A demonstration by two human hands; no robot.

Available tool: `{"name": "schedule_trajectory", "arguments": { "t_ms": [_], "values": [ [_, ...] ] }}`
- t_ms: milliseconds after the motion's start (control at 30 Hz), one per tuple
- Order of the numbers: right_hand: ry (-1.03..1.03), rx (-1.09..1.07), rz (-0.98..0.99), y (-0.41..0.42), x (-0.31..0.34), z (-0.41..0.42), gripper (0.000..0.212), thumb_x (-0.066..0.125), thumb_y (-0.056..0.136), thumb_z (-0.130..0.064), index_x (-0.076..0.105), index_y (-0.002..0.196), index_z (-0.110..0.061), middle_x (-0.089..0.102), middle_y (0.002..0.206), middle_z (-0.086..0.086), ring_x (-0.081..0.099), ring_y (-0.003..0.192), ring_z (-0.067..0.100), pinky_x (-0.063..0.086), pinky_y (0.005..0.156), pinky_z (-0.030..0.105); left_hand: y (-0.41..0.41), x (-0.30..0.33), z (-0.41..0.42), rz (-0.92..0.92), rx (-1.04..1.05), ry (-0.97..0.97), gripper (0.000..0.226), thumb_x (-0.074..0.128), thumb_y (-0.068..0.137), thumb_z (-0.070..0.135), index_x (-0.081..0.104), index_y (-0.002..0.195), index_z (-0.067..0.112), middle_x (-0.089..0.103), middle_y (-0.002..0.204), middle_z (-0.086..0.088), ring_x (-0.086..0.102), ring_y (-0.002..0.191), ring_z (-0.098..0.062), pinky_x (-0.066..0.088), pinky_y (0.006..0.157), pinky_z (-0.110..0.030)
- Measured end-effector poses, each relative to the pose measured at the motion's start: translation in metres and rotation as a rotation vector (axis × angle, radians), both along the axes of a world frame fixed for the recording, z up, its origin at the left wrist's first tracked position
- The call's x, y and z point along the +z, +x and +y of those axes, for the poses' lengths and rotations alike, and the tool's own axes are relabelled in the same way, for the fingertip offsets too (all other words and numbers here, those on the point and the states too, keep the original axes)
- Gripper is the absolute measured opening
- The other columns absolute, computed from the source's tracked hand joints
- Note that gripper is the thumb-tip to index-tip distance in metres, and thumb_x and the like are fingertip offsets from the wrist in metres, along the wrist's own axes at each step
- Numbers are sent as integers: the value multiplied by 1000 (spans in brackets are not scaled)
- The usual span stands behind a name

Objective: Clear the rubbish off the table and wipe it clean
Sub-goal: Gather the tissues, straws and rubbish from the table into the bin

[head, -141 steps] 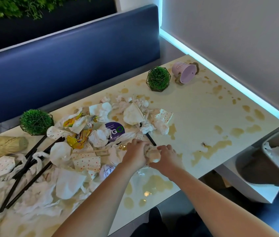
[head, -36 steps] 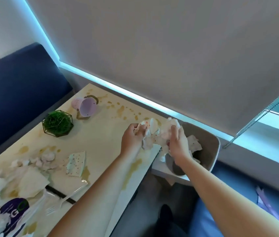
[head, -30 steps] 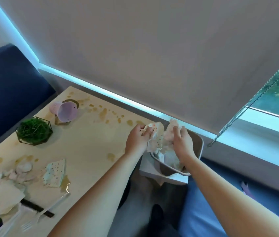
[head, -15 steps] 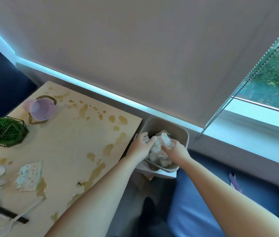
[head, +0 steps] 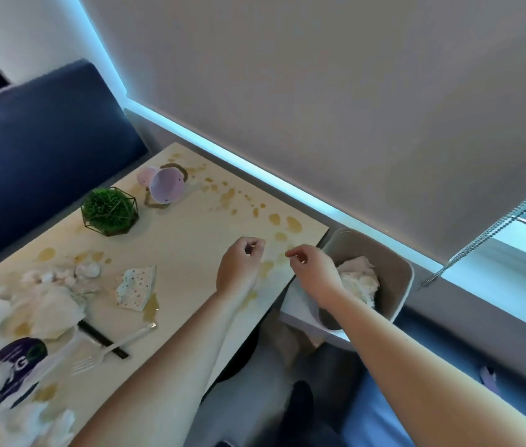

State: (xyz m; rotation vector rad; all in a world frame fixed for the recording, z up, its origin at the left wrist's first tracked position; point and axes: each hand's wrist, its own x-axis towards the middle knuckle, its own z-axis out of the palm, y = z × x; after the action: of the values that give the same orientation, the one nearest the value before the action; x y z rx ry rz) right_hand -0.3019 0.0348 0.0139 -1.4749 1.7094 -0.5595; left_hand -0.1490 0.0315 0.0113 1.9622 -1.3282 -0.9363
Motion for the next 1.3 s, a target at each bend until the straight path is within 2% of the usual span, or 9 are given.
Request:
{"name": "schedule_trajectory", "arguments": {
  "t_ms": [300, 533, 700, 733, 800, 900, 1000, 1167, 1300],
  "values": [
    [56, 211, -12, 130, 10, 37, 22, 48, 96, -21, 66, 107, -26, 61, 99, -7, 63, 79, 19, 51, 61, 30, 131, 17, 67, 30, 136, 23, 22, 51, 97, 40, 64, 109, 27, 63, 102, 9, 58, 93, -12, 42, 76, -27],
    [51, 354, 40, 219, 3, 73, 21, 51, 91, -21, 66, 98, -33, 62, 100, -7, 60, 61, 21, 49, 47, 30, 224, 9, 127, -20, 256, 84, 17, 53, 96, 35, 63, 108, 30, 62, 105, 9, 58, 83, -7, 44, 70, -25],
    [49, 475, 166, 260, -8, 98, 25, 49, 95, -30, 70, 93, -17, 64, 95, 2, 62, 64, 25, 45, 38, 27, 266, -4, 164, -23, 331, 120, 15, 51, 96, 31, 62, 104, 33, 62, 108, 9, 60, 85, -8, 49, 70, -30],
    [35, 517, 202, 267, -12, 103, 29, 46, 97, -28, 70, 94, -13, 63, 97, 6, 60, 71, 24, 47, 41, 29, 271, -5, 170, -39, 340, 132, 16, 51, 95, 31, 62, 106, 33, 62, 107, 10, 59, 81, -8, 45, 64, -28],
    [-11, 608, 281, 281, -22, 110, 32, 42, 100, -25, 71, 105, -14, 61, 111, 6, 55, 103, 23, 55, 72, 36, 284, -8, 180, -45, 359, 153, 17, 52, 94, 35, 62, 107, 34, 61, 104, 11, 57, 73, -9, 37, 57, -27],
    [-63, 661, 339, 293, -34, 116, 35, 45, 100, -24, 59, 132, -27, 50, 136, -8, 37, 130, 18, 38, 104, 33, 298, -10, 188, -46, 386, 163, 15, 54, 92, 38, 62, 104, 36, 60, 103, 14, 58, 79, -9, 39, 59, -27],
    [-113, 684, 423, 300, -42, 118, 40, 50, 99, -29, 52, 138, -31, 47, 141, -10, 35, 131, 20, 34, 104, 30, 309, -11, 193, -73, 409, 170, 13, 55, 92, 40, 63, 102, 37, 60, 97, 17, 58, 80, -4, 46, 67, -29],
    [-116, 679, 473, 308, -53, 117, 35, 51, 98, -27, 57, 133, -28, 52, 129, -1, 39, 125, 23, 36, 102, 31, 323, -11, 194, -56, 434, 142, 10, 54, 91, 38, 63, 95, 36, 63, 83, 9, 57, 58, -14, 47, 59, -34],
    [-105, 654, 456, 310, -54, 117, 28, 49, 99, -20, 61, 125, -21, 51, 126, 3, 39, 125, 23, 36, 103, 31, 332, -6, 190, -25, 495, 102, 13, 51, 94, 31, 61, 103, 33, 62, 92, 14, 60, 68, -10, 51, 64, -34]
  ]
}}
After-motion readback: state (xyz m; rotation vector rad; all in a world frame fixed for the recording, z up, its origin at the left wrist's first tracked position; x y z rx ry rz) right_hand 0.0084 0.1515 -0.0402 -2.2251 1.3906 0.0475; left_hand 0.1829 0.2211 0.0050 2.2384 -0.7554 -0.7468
